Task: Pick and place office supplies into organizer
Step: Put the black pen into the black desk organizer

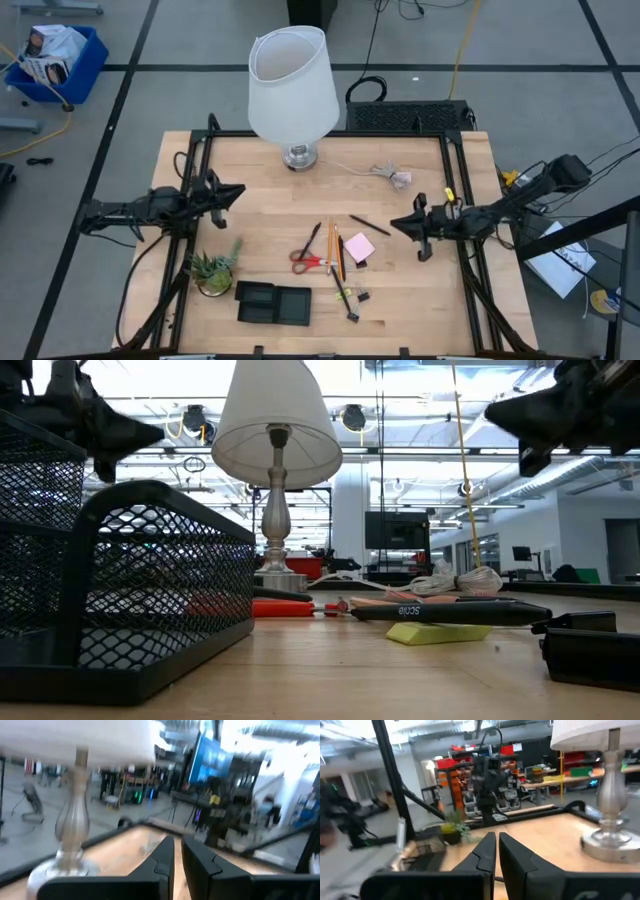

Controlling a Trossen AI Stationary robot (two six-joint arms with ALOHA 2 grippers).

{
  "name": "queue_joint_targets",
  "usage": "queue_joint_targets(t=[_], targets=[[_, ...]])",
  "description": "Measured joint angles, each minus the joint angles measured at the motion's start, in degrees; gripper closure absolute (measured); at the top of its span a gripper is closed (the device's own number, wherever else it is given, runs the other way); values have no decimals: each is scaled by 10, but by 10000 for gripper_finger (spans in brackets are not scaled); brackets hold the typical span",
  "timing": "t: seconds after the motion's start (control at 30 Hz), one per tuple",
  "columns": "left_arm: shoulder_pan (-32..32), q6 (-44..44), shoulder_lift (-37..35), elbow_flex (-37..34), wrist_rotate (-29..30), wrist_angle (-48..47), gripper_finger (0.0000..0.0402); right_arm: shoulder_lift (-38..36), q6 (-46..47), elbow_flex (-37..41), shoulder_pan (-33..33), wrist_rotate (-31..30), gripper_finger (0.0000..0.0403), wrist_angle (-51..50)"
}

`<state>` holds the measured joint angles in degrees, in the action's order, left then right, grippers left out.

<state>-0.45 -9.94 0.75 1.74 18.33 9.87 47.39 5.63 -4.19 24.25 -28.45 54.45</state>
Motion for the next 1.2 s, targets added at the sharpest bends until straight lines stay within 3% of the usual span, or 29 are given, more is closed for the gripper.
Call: queue_joint_targets(t=[0.13, 0.27, 0.43, 0.63, 0.83, 1.0, 1.2], targets=[[0, -20, 0, 0, -36, 41, 364, 74, 40, -42, -30, -34, 384, -40], [0, -11, 0, 0, -43, 47, 364, 126, 114, -126, -61, -29, 363, -226], [0, -46, 0, 0, -48, 10, 364, 189, 186, -244, -99, -29, 282, -454], [0, -52, 1, -2, -48, -6, 364, 239, 169, -319, -156, -6, 202, -494], [0, -52, 10, -6, -46, -8, 364, 313, 161, -365, -206, 75, 198, -554], [0, -55, 11, -6, -43, -7, 364, 370, 157, -424, -217, 78, 212, -671], [0, -69, 11, -6, -43, -7, 364, 398, 146, -433, -227, 91, 219, -663]])
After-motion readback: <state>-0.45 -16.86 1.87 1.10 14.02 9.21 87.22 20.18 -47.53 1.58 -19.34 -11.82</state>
